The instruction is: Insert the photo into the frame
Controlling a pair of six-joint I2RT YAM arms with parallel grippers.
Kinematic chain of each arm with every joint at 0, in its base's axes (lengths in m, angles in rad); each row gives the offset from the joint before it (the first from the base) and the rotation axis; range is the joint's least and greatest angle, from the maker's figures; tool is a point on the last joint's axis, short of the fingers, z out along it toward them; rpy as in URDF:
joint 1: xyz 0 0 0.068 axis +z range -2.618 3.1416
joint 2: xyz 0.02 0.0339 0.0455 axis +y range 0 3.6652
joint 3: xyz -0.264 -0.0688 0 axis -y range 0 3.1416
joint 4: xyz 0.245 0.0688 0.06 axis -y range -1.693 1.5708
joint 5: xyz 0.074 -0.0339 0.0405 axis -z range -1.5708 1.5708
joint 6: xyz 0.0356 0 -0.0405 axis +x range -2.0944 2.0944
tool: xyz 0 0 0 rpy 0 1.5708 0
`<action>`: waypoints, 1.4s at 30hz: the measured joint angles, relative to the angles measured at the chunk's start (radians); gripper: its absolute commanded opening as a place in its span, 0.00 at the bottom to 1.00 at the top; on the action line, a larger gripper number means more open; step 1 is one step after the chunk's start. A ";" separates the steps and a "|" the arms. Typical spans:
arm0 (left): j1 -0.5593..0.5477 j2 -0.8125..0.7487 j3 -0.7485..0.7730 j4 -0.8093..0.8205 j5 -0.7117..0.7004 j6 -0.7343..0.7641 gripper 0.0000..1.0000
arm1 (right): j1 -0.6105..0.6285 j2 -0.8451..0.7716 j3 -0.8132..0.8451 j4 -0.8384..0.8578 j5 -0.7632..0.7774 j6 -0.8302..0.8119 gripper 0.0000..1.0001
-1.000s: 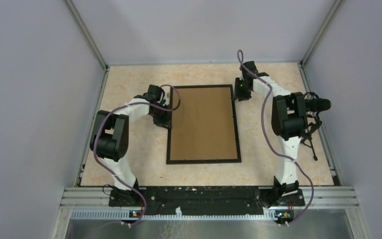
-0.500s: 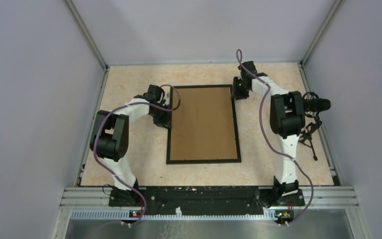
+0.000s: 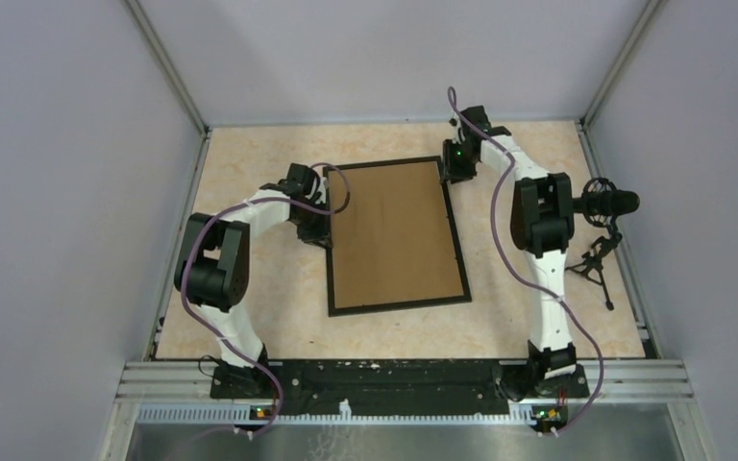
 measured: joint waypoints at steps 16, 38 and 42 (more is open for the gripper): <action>-0.021 0.002 0.012 -0.005 -0.050 0.007 0.00 | 0.143 0.281 0.560 -0.293 0.272 -0.360 0.51; -0.061 -0.132 -0.050 -0.090 -0.228 0.003 0.64 | 0.259 -0.135 0.108 -0.248 0.435 -0.270 0.87; -0.099 -0.318 -0.135 -0.138 -0.135 -0.075 0.76 | 0.181 -0.397 -0.215 -0.126 0.279 -0.108 0.80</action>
